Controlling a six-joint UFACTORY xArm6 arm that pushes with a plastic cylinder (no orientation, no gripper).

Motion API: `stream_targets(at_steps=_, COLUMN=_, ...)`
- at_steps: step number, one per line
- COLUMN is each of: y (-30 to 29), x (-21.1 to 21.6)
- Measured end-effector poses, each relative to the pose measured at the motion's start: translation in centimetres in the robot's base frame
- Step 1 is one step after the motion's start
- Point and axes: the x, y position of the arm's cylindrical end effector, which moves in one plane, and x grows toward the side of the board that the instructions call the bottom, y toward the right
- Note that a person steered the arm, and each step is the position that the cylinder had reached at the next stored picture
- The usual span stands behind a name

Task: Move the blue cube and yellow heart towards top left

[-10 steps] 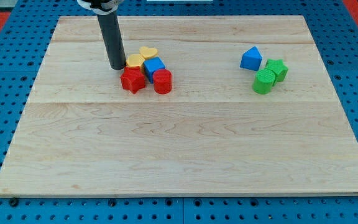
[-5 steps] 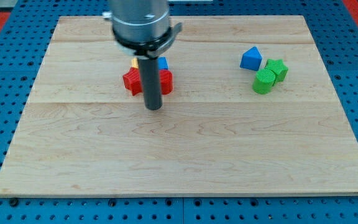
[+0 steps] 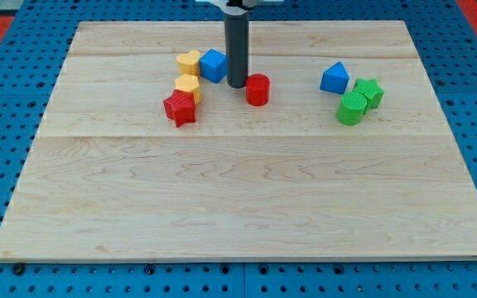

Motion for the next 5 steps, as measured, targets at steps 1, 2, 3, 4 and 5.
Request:
stream_targets(at_steps=1, y=-2.9, x=-4.2)
stream_targets(at_steps=2, y=-12.4, x=-5.3)
stream_targets(at_steps=3, y=-11.8, x=-3.7)
stream_targets(at_steps=4, y=-13.5, x=1.1)
stream_targets(at_steps=5, y=-17.9, x=-2.4)
